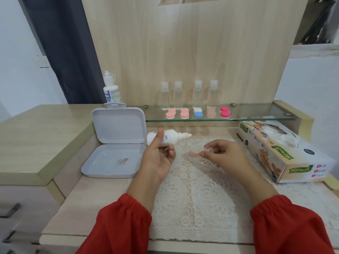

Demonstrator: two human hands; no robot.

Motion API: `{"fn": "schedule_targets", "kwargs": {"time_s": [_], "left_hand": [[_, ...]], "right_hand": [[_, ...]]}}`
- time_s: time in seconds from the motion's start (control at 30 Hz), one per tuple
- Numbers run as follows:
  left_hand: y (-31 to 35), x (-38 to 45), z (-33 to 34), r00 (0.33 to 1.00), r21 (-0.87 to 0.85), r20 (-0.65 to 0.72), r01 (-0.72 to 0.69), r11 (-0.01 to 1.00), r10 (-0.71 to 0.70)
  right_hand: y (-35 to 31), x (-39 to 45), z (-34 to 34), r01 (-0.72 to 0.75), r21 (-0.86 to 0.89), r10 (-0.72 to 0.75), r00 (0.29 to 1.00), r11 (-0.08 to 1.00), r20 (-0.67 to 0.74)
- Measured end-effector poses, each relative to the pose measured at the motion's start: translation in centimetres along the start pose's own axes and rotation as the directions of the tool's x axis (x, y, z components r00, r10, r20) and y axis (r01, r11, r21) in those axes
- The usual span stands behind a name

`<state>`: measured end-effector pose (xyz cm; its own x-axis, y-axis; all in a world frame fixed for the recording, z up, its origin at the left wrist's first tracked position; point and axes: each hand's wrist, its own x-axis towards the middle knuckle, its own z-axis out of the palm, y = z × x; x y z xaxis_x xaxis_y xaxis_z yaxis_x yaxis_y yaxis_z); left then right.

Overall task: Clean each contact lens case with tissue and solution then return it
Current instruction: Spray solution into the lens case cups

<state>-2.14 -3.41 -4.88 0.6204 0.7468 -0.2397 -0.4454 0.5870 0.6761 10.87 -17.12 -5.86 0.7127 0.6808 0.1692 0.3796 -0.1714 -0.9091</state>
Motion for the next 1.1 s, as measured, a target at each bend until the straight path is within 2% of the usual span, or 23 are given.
{"fn": "schedule_targets", "kwargs": {"time_s": [0.2,0.4,1.1], "left_hand": [[-0.20,0.08,0.13,0.986,0.183,0.018,-0.165,0.969,0.165],[-0.26,-0.22,0.31,0.956,0.246,0.055,-0.292,0.924,0.288],[-0.27,-0.63,0.33,0.927,0.254,0.108,-0.375,0.891,0.360]], "right_hand": [[0.10,0.12,0.06,-0.003,0.060,0.004,1.000,0.998,-0.012],[0.30,0.13,0.06,-0.010,0.067,0.010,1.000,0.998,0.006],[0.39,0.24,0.14,-0.020,0.084,0.019,1.000,0.996,0.009]]}}
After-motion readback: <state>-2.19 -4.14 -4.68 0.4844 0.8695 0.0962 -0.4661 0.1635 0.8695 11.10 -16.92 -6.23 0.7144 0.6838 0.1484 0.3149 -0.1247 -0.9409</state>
